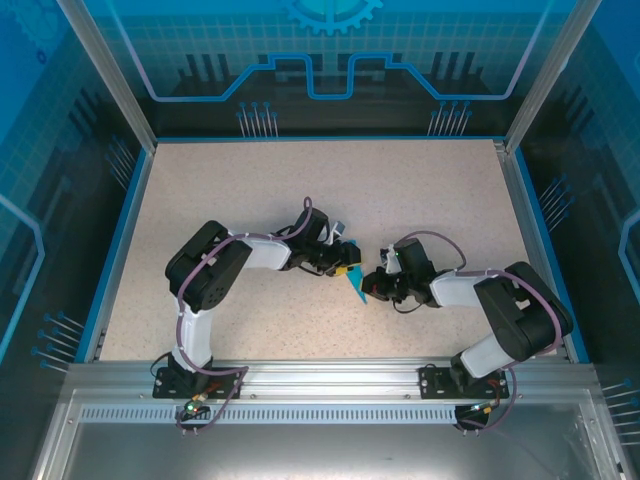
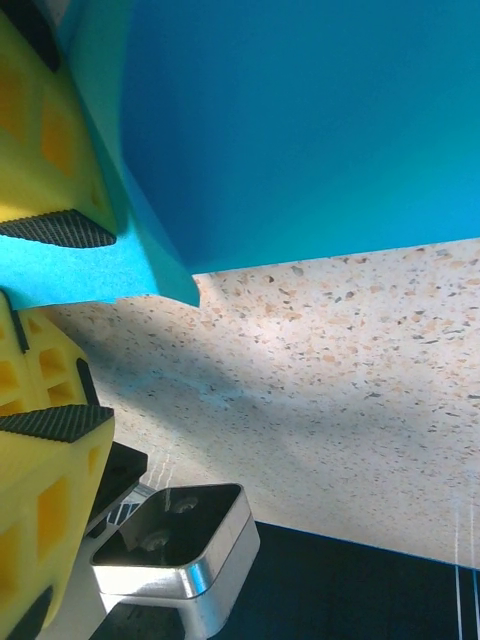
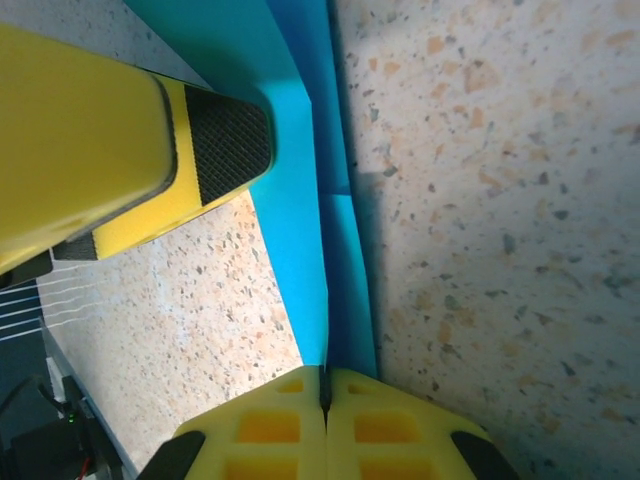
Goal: Fold a paper plane with a square sheet of paper (pick it up from the middle)
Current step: Fold the wing for the fifth time at the center of the table.
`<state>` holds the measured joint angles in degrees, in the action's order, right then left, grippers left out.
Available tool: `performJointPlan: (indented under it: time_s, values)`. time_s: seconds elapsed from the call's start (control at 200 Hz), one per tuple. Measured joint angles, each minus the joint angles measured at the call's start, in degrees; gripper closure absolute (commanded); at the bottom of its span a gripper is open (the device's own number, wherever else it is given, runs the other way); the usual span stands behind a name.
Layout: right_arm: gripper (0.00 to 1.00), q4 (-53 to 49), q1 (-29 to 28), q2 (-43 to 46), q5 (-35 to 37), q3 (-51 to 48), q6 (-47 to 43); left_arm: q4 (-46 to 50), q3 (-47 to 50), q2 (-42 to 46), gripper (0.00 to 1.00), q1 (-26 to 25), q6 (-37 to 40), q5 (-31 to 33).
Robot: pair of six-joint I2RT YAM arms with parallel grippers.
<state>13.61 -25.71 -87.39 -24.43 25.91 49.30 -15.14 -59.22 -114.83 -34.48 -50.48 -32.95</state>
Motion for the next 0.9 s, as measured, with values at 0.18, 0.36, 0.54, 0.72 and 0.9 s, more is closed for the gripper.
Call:
performJointPlan:
  time_s: [0.18,0.36,0.54,0.72,0.9]
  values:
    - [0.91,-2.3,-0.1,1.2,0.2,0.0,-1.4,0.9,-0.3,-0.1,0.51,-0.3,0.0,-0.6]
    - [0.89,-5.3,-0.1,2.9,0.5,0.1,-2.4,1.4,-0.6,-0.3,0.52,-0.5,0.0,-1.4]
    - [0.84,-8.5,-0.3,3.4,0.3,0.2,-3.4,1.6,-0.7,-0.4,0.52,-0.5,0.0,-1.4]
    - [0.86,-11.2,-1.0,3.8,1.0,1.1,-4.6,1.6,-0.8,-0.4,0.53,-0.5,0.0,-1.4]
    - [0.92,-13.9,-1.5,3.7,2.7,2.1,-5.5,1.8,-0.9,-0.5,0.53,-0.5,0.0,-1.4]
